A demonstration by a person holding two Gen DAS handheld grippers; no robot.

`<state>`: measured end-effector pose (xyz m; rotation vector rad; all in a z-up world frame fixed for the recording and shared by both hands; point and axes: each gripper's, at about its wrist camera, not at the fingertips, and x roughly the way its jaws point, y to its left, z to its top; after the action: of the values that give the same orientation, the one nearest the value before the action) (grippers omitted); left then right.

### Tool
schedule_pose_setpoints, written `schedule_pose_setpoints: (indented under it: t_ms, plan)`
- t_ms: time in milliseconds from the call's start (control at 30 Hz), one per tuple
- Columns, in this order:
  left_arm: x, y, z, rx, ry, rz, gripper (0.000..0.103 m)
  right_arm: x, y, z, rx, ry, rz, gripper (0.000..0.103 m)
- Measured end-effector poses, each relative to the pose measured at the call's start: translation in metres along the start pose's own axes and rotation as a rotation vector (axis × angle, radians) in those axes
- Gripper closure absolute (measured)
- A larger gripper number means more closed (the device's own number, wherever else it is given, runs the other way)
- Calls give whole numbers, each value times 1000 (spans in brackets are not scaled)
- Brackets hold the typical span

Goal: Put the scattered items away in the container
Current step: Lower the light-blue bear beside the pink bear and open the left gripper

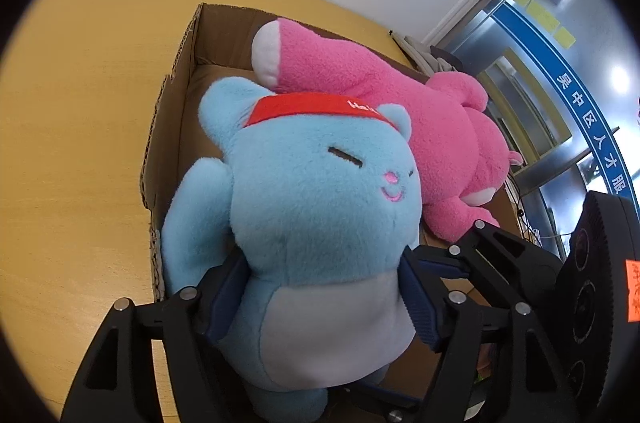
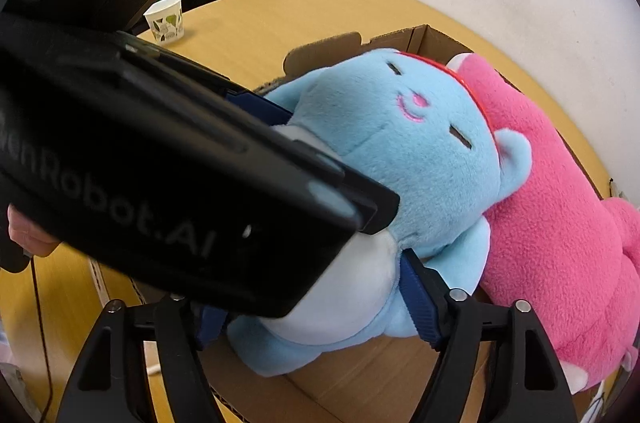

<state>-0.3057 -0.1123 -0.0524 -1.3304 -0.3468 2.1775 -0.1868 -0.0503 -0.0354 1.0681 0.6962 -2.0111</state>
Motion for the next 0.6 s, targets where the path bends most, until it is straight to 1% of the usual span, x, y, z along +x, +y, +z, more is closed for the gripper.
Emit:
schedule_pose_setpoints:
  t_ms: [67, 133, 167, 200, 233, 333, 433, 467, 500, 567, 600]
  plan:
    - [-5, -2, 1, -24, -22, 4, 27, -8, 2, -4, -4, -18, -7, 17]
    - [-19, -5, -1, -40, -58, 20, 29, -20, 3, -9, -6, -47, -19, 15]
    - [-28, -8, -3, -42, -80, 30, 29, -29, 3, -11, -1, -67, -31, 11]
    - [-37, -12, -5, -37, -104, 39, 29, -38, 2, -14, 8, -88, -44, 5]
    - [-49, -17, -8, -25, -130, 50, 29, -49, 0, -18, 23, -112, -51, 4]
    - [-82, -38, -20, 9, -208, 101, 28, -79, -6, -32, 69, -170, -60, 2]
    - [-106, -65, -41, 40, -270, 183, 25, -112, -22, -45, 118, -250, -94, 1]
    - [-114, -73, -51, 48, -289, 202, 25, -124, -11, -48, 139, -283, -104, 1]
    - [-119, -80, -60, 53, -303, 211, 25, -132, 0, -46, 160, -311, -109, 0]
    - [-127, -91, -79, 51, -325, 221, 25, -143, -35, -15, 210, -363, -123, 0]
    - [-130, -95, -88, 48, -334, 228, 25, -145, -45, -16, 233, -382, -136, 0]
